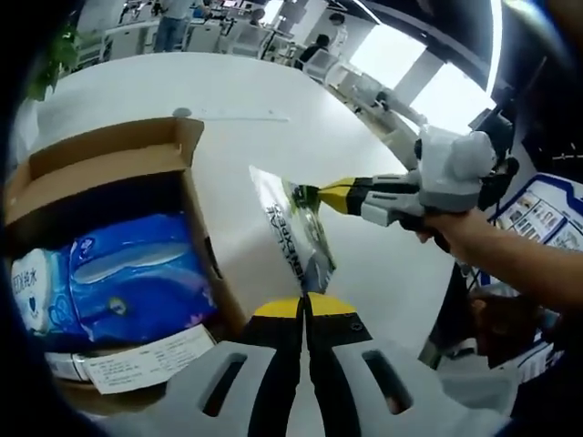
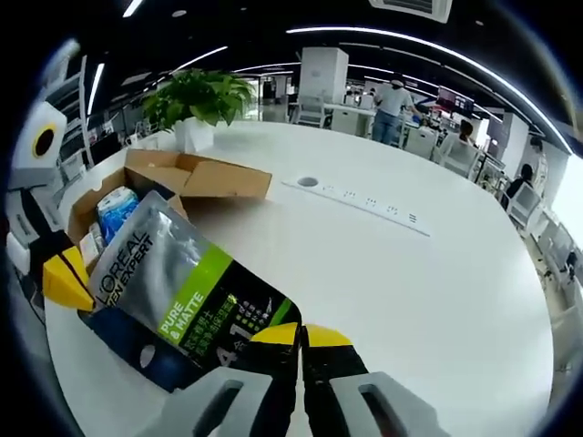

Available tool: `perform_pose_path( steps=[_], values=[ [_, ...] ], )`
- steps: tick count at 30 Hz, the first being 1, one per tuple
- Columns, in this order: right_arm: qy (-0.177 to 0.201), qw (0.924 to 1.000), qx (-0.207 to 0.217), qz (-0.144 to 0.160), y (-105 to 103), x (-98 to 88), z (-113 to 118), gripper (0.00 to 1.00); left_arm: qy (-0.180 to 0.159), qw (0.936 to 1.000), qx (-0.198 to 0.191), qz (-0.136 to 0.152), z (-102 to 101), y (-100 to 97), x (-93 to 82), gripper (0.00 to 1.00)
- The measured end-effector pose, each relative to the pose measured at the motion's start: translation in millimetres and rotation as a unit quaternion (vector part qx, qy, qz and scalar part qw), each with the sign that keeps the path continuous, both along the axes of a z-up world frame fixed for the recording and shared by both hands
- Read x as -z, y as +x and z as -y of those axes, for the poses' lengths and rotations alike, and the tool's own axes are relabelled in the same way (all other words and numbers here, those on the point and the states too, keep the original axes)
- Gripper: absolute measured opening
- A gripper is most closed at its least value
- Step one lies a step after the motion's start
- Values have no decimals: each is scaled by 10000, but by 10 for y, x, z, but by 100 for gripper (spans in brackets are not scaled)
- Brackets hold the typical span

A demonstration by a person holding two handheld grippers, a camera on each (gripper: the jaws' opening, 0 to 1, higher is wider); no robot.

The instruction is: Operate the shoe box by opening the lid, removing the specified soft item, and placing it in the target area until the item is outside and the box remains undamaged.

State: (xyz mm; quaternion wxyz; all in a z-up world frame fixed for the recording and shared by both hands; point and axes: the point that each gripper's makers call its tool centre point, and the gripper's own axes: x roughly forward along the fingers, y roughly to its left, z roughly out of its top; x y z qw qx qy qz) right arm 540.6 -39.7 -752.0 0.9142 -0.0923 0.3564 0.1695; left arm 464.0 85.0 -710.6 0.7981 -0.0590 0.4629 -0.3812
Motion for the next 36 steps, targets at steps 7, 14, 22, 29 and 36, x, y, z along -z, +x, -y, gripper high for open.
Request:
perform_pose_path(
  steps=[7, 14, 22, 29, 36],
  values=[
    [-2, 10000, -16, -32, 46, 66, -38, 0, 8, 10000, -75, -12, -10, 28, 5, 0],
    [-26, 9999, -26, -160, 23, 153, -19, 0, -7, 9997, -261, -24, -32, 83, 17, 0],
    [-113, 9999, -20, -98, -23, 137, 44, 1, -30, 9993, -379, 43, -36, 125, 13, 0],
    [40, 9997, -217, 116, -129, -10, -62, 5, -36, 9992, -395, 45, -34, 136, 14, 0],
    [35, 9984, -491, 259, -280, -93, -189, 11, -21, 9992, -400, 44, -41, 124, 18, 0]
  ],
)
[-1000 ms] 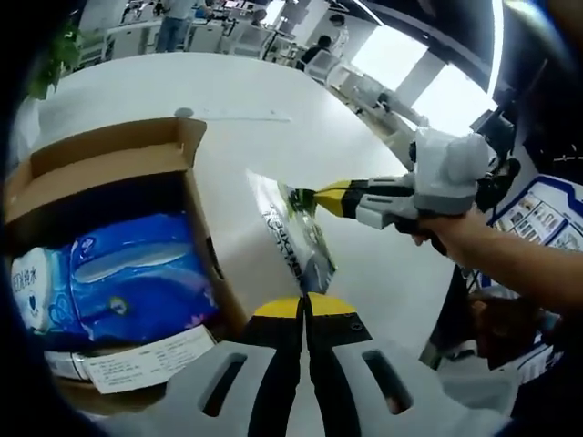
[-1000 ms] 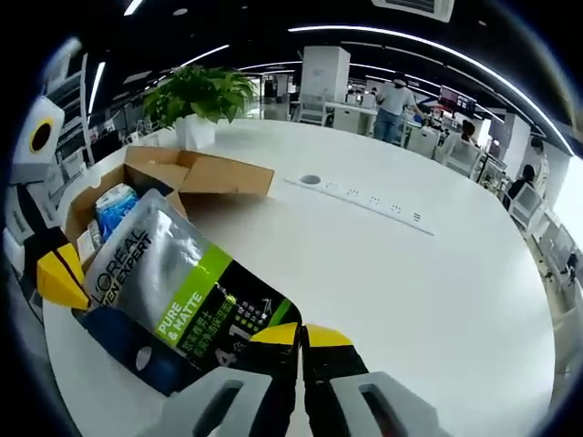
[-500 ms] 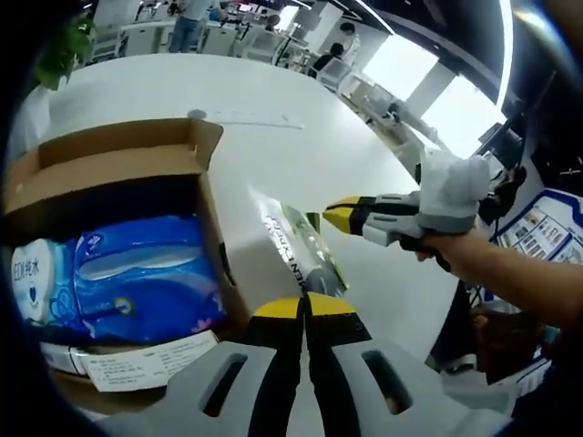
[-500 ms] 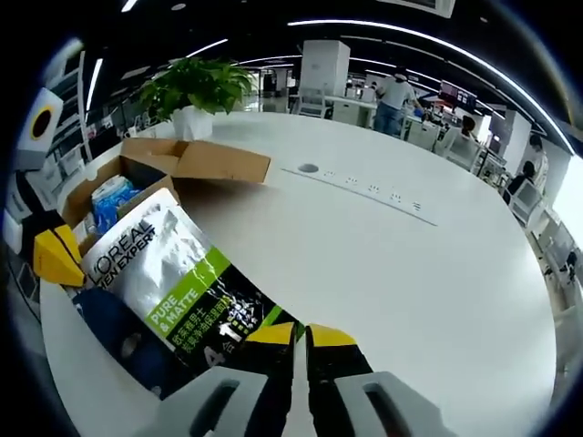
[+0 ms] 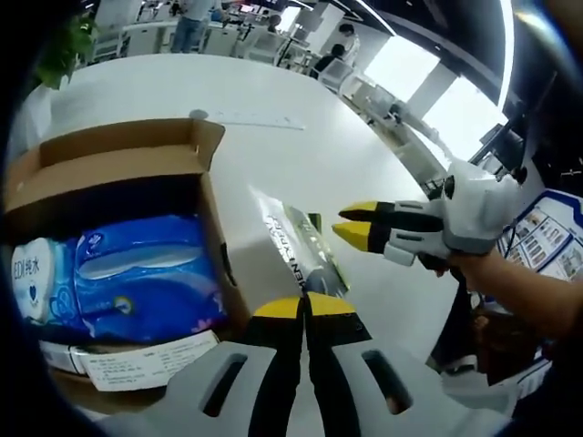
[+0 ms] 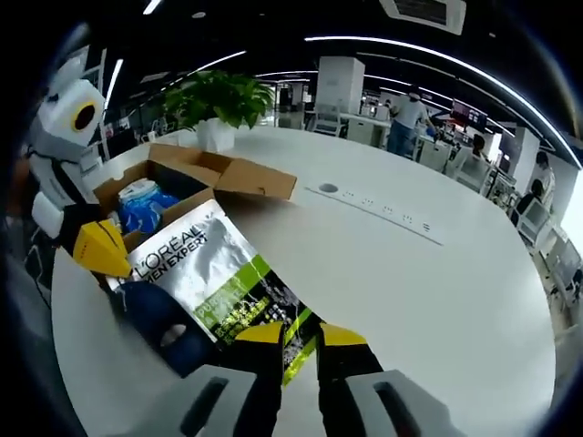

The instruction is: Operate the shoe box by opening the lid, removing the specified soft item, and placing it in the target area until the item is outside and the box remains undamaged.

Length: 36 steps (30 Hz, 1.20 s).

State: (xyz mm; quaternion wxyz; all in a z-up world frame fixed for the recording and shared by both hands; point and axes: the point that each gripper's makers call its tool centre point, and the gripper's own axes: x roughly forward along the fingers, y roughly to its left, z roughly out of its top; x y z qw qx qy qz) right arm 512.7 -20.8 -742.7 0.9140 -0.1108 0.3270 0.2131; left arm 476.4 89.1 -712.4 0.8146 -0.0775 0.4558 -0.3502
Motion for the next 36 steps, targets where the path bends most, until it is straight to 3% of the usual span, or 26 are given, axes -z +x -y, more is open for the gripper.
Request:
perform_pose_path(
  steps=[23, 36],
  values=[
    [313, 9943, -955, 366, -624, -236, -530, 19, 22, 10000, 12, 28, 34, -19, -20, 0],
    [172, 9908, -1263, 456, -743, -206, -799, 20, 13, 10000, -15, 38, 45, -39, -35, 0]
  ],
)
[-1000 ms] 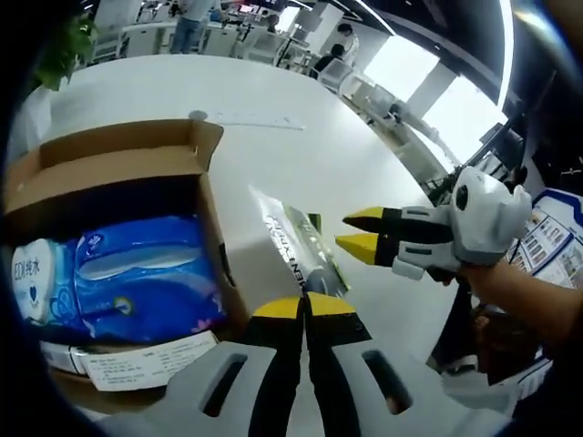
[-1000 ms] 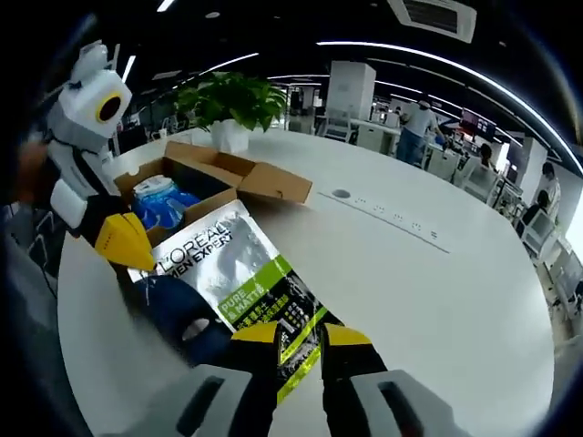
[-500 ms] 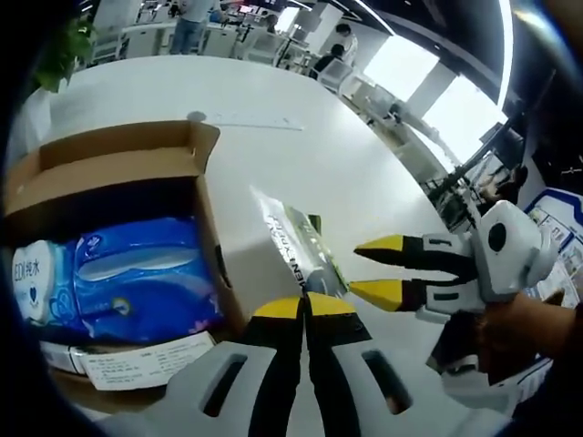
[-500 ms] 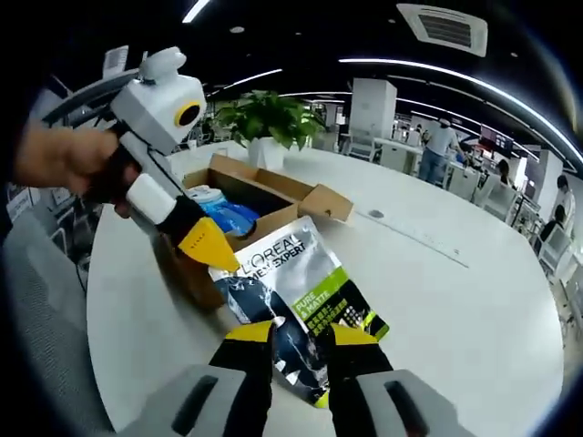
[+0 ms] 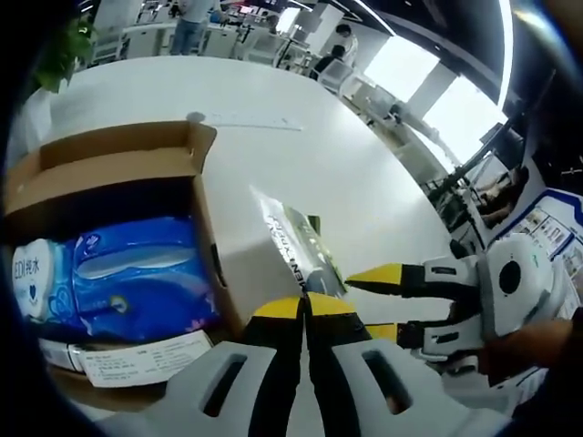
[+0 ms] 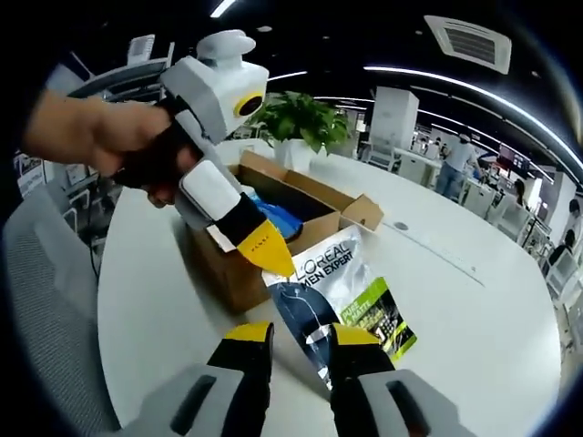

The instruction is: Operate the shoe box by opening the lid, removing the specified soft item, and placing it in the target area until the item is outside and the box remains undamaged.

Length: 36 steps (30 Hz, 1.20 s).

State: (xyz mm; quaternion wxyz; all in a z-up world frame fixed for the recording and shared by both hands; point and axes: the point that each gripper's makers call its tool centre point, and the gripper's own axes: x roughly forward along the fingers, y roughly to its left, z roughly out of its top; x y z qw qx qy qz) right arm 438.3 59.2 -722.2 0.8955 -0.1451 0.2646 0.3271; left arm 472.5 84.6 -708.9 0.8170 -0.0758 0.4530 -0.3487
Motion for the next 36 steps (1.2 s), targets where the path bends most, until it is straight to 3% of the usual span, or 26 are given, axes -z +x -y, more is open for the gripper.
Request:
perform_pose_path(
  steps=[20, 25, 36],
  values=[
    [-158, 9992, 288, 228, 120, 11, -72, 14, 2, 10000, -6, 21, 47, -33, -10, 0],
    [-152, 9993, 207, 289, 79, -20, -121, 2, -46, 10000, -38, 24, 44, -14, -27, 0],
    [-96, 9994, 214, 249, 78, -29, -112, 0, -37, 10000, -10, 35, 30, -17, -34, 0]
  ],
)
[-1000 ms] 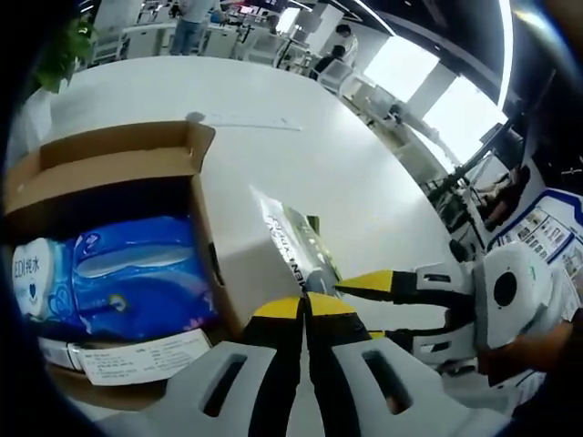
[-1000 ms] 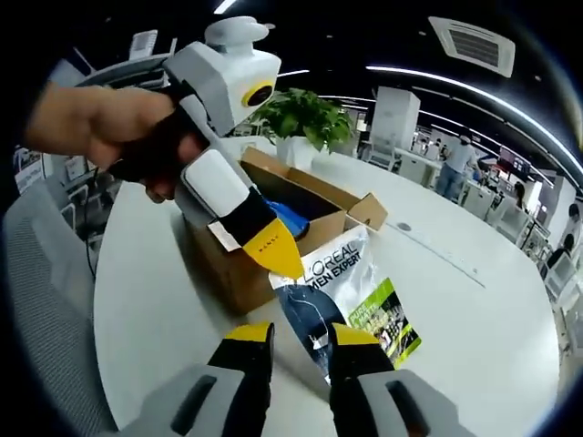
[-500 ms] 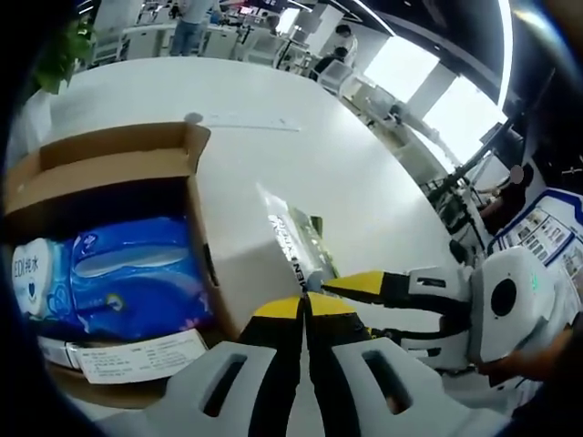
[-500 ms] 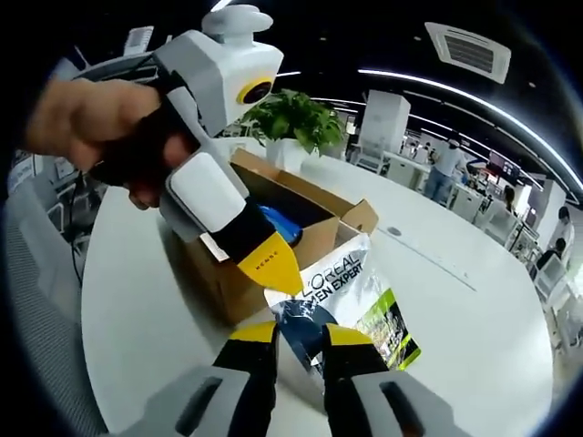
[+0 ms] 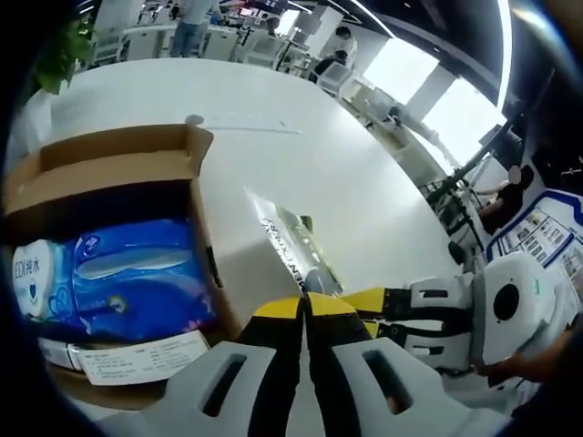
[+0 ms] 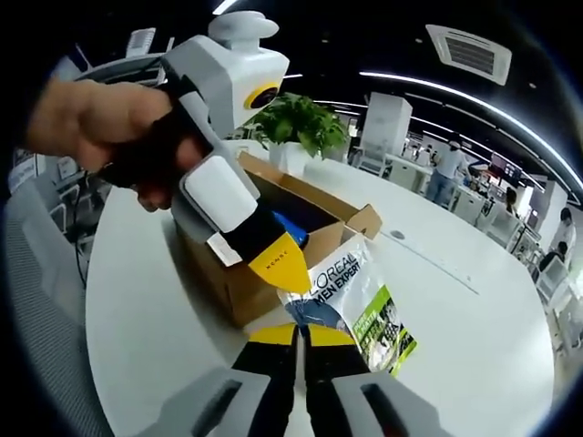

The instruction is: Operate the shoe box by opening the lid, removing the specified soft item, and placing it in the target area until the item is outside and the box remains undamaged.

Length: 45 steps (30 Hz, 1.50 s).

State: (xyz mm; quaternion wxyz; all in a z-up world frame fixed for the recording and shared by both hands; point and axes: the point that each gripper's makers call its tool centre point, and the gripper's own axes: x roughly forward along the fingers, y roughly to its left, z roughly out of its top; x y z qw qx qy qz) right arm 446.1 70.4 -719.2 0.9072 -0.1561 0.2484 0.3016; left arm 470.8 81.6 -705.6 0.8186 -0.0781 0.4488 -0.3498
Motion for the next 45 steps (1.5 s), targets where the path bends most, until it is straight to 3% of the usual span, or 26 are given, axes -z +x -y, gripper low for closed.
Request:
perform_pose_path(
  steps=[22, 31, 45],
  values=[
    [-92, 9989, -469, 37, -69, -18, -5, 0, 99, 9992, 157, 355, -44, 85, -38, 6],
    [-232, 9973, -696, -33, -109, 70, -54, 0, 74, 9973, 264, 686, -57, 149, -196, 8],
    [-497, 9934, -1005, -225, -138, 276, -78, 0, 66, 9958, 206, 893, -254, 217, -317, 10]
  ],
)
